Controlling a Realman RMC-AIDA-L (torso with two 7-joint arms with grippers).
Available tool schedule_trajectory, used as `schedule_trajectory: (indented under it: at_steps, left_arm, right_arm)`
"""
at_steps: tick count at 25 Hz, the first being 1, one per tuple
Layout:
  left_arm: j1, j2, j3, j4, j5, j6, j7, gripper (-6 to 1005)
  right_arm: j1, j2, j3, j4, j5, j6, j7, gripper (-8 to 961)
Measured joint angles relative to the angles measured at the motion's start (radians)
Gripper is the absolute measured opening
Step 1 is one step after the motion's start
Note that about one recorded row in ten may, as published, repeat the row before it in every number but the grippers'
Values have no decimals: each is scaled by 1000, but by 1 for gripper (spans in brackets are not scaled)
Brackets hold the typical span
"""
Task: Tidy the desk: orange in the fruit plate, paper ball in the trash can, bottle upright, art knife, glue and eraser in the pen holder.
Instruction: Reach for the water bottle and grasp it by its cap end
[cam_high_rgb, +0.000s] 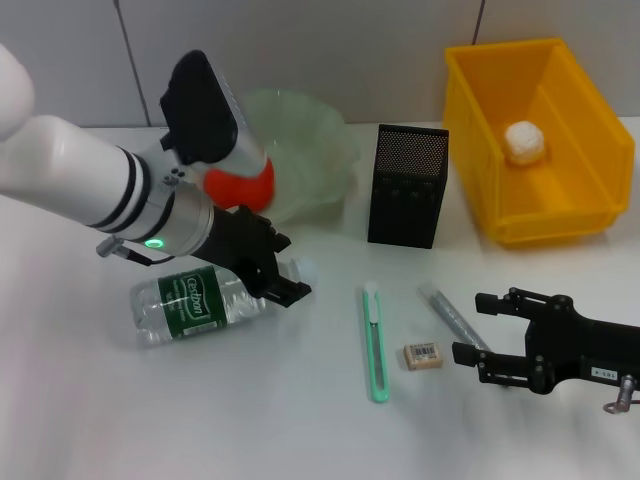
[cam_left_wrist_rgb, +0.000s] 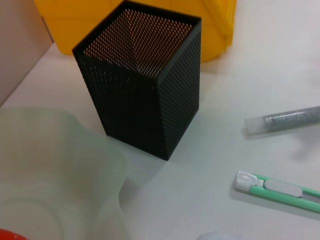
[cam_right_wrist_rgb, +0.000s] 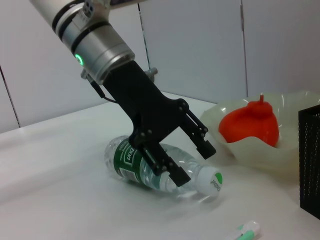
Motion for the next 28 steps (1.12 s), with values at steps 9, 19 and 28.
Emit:
schedule_trajectory:
  at_steps: [9,19,28]
  left_arm:
    - [-6,-4,46,-59,-6,-79,10,718]
    - [-2,-4,89,-74,-11,-124,19,699]
    - [7,-4,90,-58,-27,-117,29,556]
  right_arm:
    - [2,1,2,0,0,-1,2,776]
    - [1,2,11,0,0,-2,4,776]
    - [2,4,15,1,0,-3,6,776]
